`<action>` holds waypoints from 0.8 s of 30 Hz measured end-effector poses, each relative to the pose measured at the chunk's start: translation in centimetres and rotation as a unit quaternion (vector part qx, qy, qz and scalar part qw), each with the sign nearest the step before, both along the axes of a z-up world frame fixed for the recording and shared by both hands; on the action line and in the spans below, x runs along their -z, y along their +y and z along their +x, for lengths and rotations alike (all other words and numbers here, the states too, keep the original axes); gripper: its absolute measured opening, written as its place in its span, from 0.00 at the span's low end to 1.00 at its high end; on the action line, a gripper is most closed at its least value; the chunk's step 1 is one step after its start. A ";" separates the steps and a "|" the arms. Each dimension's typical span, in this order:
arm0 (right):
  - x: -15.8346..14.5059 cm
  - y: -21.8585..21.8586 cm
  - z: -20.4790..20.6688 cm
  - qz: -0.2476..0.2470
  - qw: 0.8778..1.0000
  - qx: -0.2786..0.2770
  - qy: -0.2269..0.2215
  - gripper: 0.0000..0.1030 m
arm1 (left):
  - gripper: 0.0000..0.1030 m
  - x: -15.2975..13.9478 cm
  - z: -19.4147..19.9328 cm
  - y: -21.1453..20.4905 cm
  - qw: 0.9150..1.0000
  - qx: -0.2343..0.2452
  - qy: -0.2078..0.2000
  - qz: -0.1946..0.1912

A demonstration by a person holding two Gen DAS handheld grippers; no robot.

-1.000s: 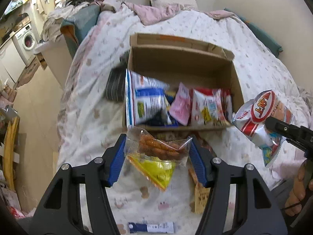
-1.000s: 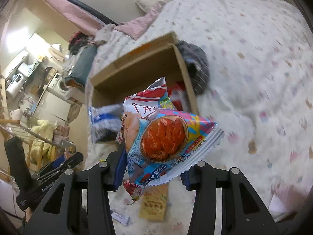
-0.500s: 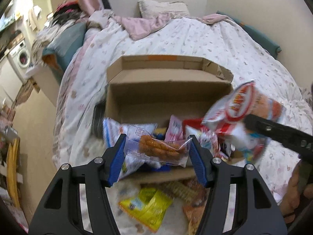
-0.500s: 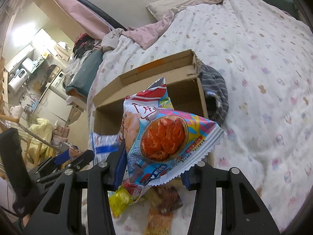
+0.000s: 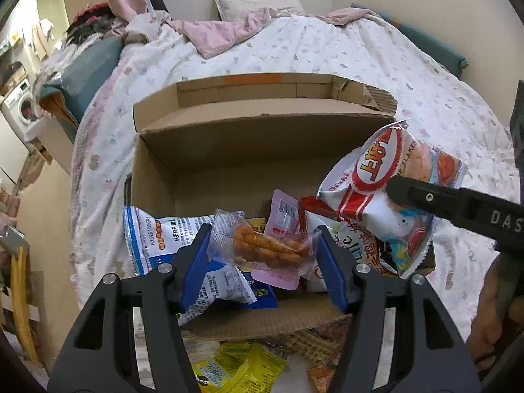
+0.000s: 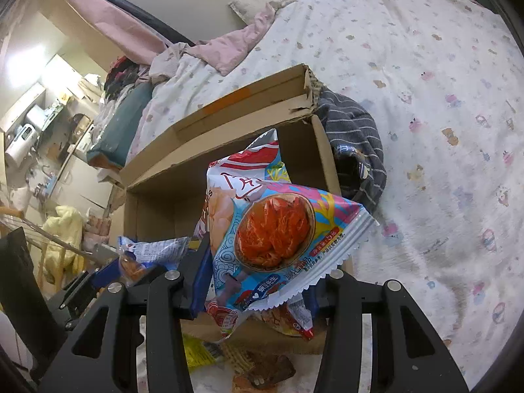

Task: Organize snacks
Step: 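Carry both held bags into the box and open both grippers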

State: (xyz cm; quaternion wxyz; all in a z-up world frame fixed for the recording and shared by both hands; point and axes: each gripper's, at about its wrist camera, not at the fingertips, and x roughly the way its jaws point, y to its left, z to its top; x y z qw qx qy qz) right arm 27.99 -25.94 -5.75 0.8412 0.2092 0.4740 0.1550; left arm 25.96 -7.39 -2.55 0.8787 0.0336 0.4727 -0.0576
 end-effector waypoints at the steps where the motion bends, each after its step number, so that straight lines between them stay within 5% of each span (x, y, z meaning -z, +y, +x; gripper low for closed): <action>1: 0.1 0.2 0.2 -0.005 1.000 -0.002 0.000 0.47 | 0.56 0.1 0.1 0.2 1.000 0.000 0.004 -0.004; 13: 0.5 0.4 0.6 -0.017 1.000 -0.004 0.008 0.51 | 0.58 -0.4 0.4 1.4 0.999 -0.013 0.007 -0.038; 20: -0.1 -0.3 0.3 0.011 1.000 0.012 -0.009 0.83 | 0.59 -0.7 0.2 0.9 0.999 -0.002 0.001 -0.033; 24: -0.8 -0.3 0.0 0.013 0.999 0.014 -0.031 0.92 | 0.77 -0.5 0.2 0.8 1.000 -0.002 0.002 -0.020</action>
